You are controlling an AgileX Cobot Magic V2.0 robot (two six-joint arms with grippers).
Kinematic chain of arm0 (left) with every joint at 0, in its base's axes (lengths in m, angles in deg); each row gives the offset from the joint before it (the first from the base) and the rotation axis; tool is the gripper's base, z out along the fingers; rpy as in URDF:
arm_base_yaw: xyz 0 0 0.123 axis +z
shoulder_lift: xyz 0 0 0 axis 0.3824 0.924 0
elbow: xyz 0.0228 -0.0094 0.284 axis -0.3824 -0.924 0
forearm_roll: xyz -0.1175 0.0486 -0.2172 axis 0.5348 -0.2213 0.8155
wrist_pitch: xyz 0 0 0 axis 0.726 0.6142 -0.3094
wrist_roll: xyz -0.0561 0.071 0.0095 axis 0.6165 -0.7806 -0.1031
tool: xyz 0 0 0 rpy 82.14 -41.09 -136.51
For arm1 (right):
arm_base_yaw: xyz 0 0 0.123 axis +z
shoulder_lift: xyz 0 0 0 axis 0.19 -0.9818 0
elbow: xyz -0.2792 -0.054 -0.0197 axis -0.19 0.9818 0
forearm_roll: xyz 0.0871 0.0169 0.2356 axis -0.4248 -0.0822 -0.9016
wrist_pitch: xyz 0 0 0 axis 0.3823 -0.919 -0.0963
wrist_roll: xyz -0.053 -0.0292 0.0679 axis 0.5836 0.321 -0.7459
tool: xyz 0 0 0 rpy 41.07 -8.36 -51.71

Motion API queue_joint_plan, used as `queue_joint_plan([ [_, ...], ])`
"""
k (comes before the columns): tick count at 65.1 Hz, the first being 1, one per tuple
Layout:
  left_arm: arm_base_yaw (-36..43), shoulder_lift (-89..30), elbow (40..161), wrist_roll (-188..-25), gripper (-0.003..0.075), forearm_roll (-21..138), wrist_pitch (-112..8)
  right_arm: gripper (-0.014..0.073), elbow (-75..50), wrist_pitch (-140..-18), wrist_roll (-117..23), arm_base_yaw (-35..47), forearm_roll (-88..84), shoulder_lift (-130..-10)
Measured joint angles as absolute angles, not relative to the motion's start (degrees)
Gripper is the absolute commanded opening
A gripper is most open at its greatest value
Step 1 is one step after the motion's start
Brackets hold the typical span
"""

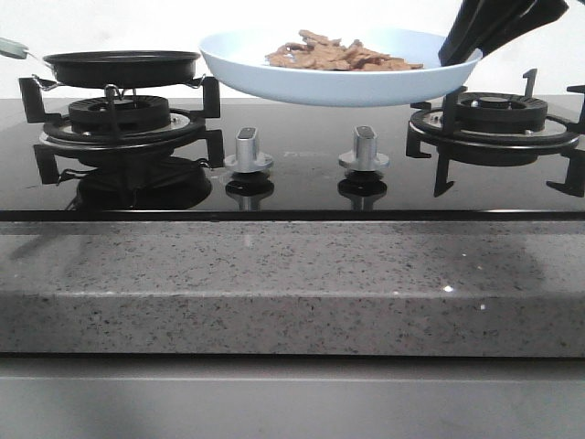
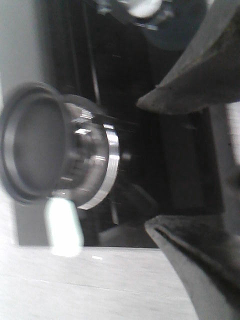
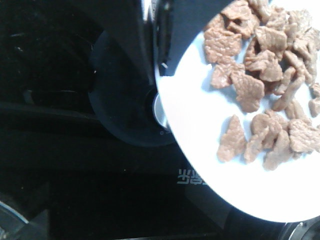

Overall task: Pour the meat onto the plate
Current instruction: 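Release the pan handle and raise the left gripper, then lower the plate of meat onto the stove center with the right gripper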

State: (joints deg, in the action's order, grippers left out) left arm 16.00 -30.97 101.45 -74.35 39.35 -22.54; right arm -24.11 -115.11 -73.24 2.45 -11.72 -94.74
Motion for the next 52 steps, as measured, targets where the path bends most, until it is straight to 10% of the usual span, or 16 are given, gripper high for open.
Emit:
queue_joint_plan([
  [52,16.61,-41.26,93.63,-74.13,0.0440,40.39,-23.36,-0.0069,-30.37,-115.24,-69.07,2.45,-11.05,-98.00],
])
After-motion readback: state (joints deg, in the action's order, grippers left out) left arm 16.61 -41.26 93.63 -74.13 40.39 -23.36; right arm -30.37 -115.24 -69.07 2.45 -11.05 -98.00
